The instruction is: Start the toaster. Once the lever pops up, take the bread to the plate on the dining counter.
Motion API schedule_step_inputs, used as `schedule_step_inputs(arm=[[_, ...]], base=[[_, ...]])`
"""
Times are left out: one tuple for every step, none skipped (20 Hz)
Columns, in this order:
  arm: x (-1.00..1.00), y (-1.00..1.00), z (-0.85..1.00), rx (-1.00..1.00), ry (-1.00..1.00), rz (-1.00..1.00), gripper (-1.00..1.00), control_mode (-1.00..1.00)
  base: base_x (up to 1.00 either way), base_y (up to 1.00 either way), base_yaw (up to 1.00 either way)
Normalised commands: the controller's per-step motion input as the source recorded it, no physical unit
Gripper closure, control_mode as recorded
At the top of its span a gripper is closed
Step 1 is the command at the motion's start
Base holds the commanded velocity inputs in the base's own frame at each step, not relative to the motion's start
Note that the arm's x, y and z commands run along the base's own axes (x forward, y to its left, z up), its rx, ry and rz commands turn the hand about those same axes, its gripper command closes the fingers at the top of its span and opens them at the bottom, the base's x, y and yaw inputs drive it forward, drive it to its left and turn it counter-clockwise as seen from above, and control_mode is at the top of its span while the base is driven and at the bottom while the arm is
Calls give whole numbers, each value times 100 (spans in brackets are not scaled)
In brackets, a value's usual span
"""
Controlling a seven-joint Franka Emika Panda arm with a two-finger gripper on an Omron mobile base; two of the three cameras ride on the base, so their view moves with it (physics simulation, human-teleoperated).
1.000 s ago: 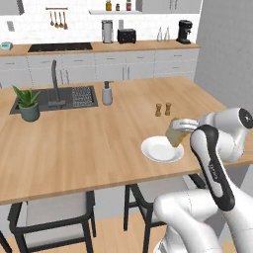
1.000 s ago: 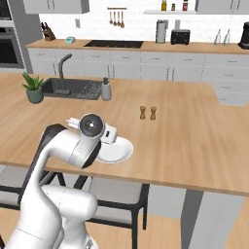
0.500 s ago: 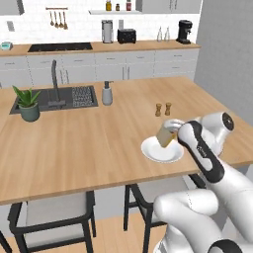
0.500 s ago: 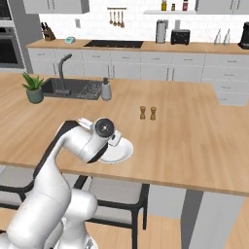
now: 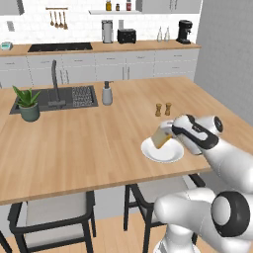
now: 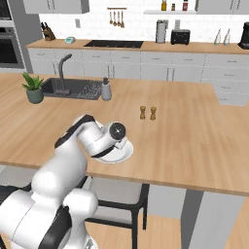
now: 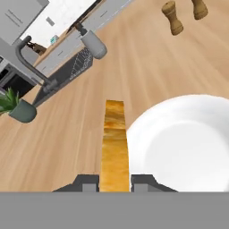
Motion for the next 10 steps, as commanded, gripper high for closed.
schedule_step_inputs(arm=[[48,-9,-49,11,0,0,100,-100],[47,-6,-49,9,0,0,100,-100],[51,0,-45,8,2,0,100,-100],[45,0,-42,8,4,0,100,-100],[34,0,-38,8,5,0,100,-100],[16,0,-31,7,7,0,100,-100],[7,-3,-26,5,7,0,100,-100],[12,0,-29,3,7,0,100,-100],[14,0,-31,2,9,0,100,-100],[16,0,-32,1,10,0,100,-100]], base=[[0,0,0],[0,0,0],[0,0,0],[0,0,0],[0,0,0],[0,0,0],[0,0,0],[0,0,0],[0,0,0],[0,0,0]])
